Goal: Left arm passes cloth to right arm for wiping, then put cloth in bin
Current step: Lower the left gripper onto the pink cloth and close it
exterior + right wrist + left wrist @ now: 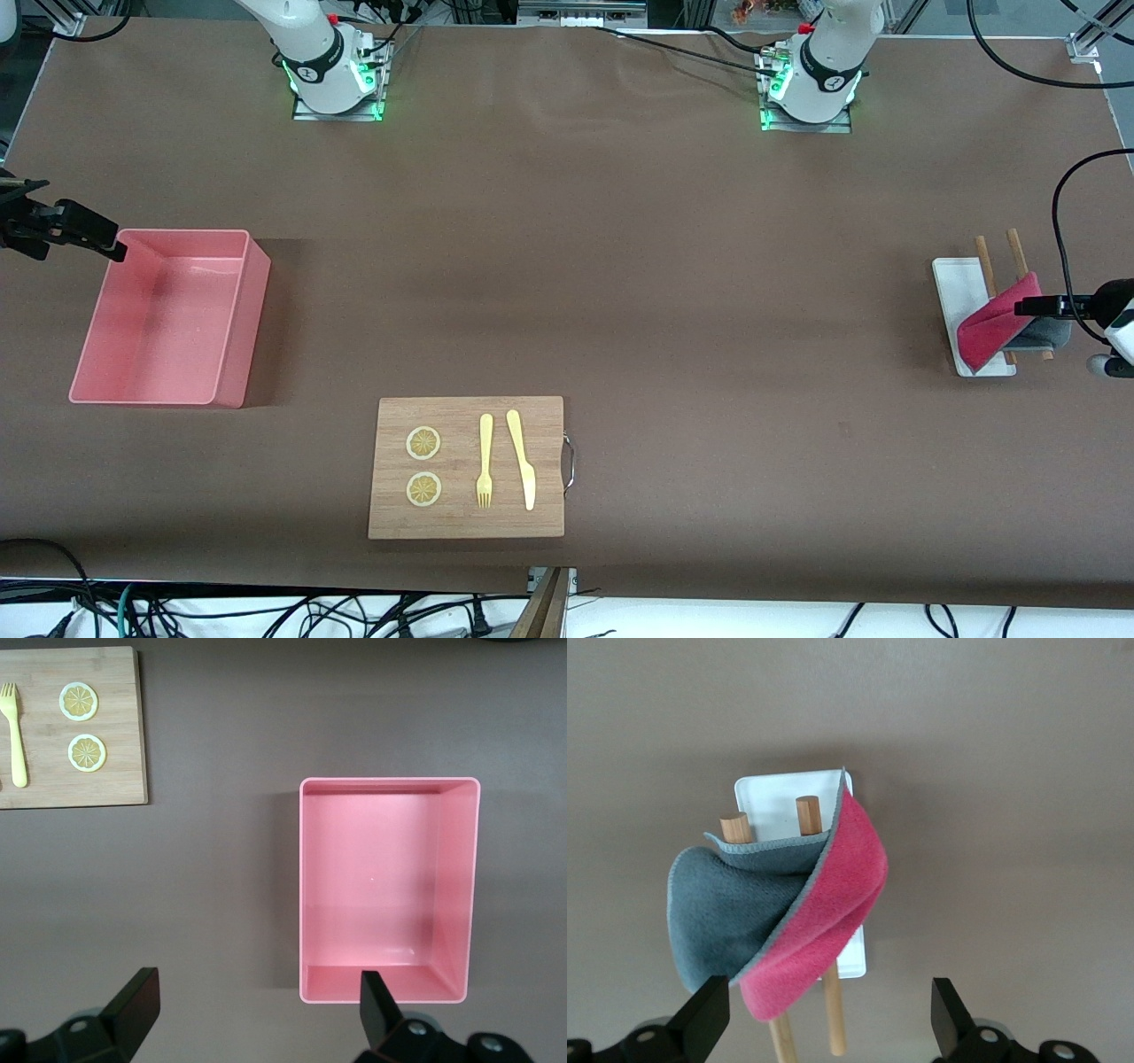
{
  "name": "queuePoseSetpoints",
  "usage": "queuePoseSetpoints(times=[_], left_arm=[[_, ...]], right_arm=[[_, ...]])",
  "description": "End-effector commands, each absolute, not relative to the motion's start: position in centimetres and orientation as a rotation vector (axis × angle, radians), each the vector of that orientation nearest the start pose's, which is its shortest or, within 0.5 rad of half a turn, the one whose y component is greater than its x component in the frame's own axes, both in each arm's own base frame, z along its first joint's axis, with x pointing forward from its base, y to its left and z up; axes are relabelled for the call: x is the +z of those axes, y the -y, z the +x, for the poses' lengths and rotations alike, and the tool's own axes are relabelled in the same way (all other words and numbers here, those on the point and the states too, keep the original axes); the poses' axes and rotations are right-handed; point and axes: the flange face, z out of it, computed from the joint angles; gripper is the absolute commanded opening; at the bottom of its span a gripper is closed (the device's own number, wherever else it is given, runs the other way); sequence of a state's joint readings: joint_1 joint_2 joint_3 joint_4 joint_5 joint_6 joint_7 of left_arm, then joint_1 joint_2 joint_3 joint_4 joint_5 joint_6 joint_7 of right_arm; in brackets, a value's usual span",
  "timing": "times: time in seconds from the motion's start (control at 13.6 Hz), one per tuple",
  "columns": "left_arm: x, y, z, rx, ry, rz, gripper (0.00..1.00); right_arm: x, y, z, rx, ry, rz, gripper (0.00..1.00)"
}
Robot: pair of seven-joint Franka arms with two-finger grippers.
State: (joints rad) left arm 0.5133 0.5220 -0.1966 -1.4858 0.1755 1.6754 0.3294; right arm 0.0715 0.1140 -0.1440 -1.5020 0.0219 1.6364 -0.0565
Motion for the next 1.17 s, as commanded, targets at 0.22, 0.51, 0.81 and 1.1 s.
queuePoseSetpoints(times=[0.22, 0.51, 0.81, 1.1], left_arm=[[31.3, -28.1, 60.8, 0.567, -0.269, -3.121, 1.00], [29.8, -28.7, 60.5, 0.595, -0.309, -3.134, 0.80], [29.7, -29.0, 60.3, 0.600, -0.302, -3.136, 0.40], [29.8, -29.0, 60.3, 0.599, -0.312, -3.135, 0.02]], right_arm=[[60.2, 3.4, 59.5, -0.041, 0.003, -3.142, 1.00], [60.2, 3.4, 59.5, -0.038, 0.003, -3.142, 1.00], [60.2, 3.4, 59.5, -0.041, 0.003, -3.142, 1.00], [60.2, 3.4, 59.5, -0.038, 0.003, -3.142, 1.00]])
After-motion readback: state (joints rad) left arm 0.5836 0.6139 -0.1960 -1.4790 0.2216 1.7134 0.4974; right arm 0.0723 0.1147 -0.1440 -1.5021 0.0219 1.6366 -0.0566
